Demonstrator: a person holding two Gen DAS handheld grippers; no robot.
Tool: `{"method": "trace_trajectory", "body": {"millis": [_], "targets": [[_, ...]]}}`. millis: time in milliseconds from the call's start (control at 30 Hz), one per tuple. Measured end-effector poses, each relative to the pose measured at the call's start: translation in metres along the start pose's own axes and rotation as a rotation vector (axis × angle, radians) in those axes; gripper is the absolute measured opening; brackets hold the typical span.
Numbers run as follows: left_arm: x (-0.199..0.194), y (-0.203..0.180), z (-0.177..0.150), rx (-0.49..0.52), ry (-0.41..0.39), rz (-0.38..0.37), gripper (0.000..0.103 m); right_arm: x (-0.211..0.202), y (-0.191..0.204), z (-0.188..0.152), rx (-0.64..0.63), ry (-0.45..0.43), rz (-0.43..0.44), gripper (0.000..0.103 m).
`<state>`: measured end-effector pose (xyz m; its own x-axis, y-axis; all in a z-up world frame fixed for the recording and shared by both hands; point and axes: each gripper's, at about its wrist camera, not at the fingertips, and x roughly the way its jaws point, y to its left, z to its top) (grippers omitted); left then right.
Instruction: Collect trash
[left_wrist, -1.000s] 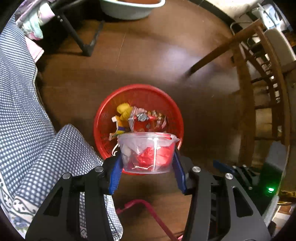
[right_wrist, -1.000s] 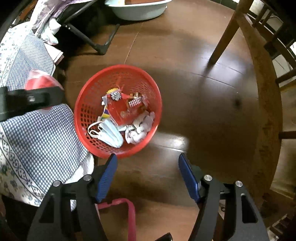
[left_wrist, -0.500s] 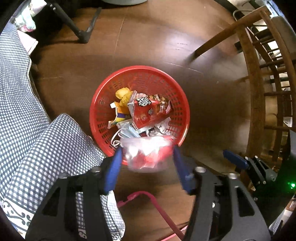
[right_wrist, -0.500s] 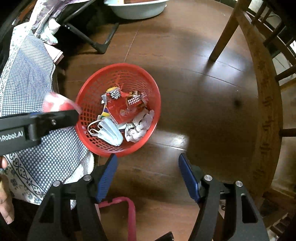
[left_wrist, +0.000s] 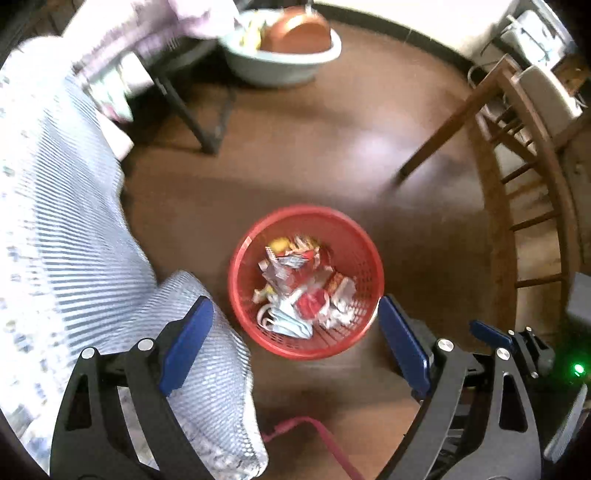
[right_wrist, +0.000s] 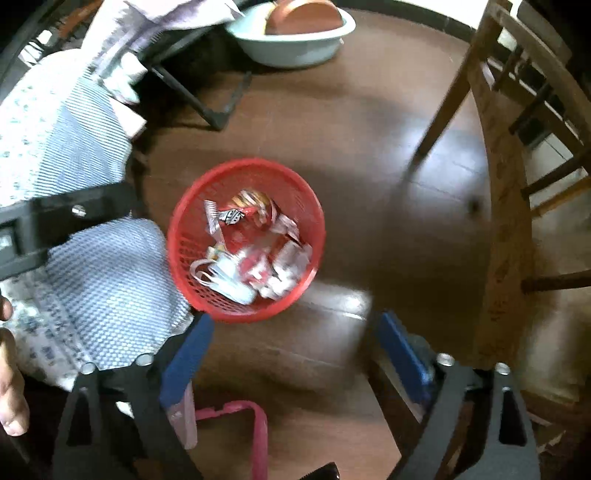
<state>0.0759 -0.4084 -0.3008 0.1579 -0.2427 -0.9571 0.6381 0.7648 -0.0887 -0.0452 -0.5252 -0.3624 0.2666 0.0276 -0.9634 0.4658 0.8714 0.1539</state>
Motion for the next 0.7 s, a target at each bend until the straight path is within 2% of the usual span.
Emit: {"method": "trace_trajectory", "body": {"millis": [67, 433, 700], "targets": [[-0.027, -0.001, -0.011, -0.011, -0.059, 0.030, 0.092, -0.010, 0.002, -0.005, -0.014, -0.010, -0.007, 0.097], [-0.132, -0.015, -0.078, -0.064, -0.234, 0.086, 0.094, -0.086, 0.025, -0.031, -0.093, -0.113, -0.036, 0.097], [-0.176, -0.023, -0.109, -0.087, -0.285, 0.091, 0.096, -0.139, 0.035, -0.056, -0.134, -0.184, -0.032, 0.097]]}}
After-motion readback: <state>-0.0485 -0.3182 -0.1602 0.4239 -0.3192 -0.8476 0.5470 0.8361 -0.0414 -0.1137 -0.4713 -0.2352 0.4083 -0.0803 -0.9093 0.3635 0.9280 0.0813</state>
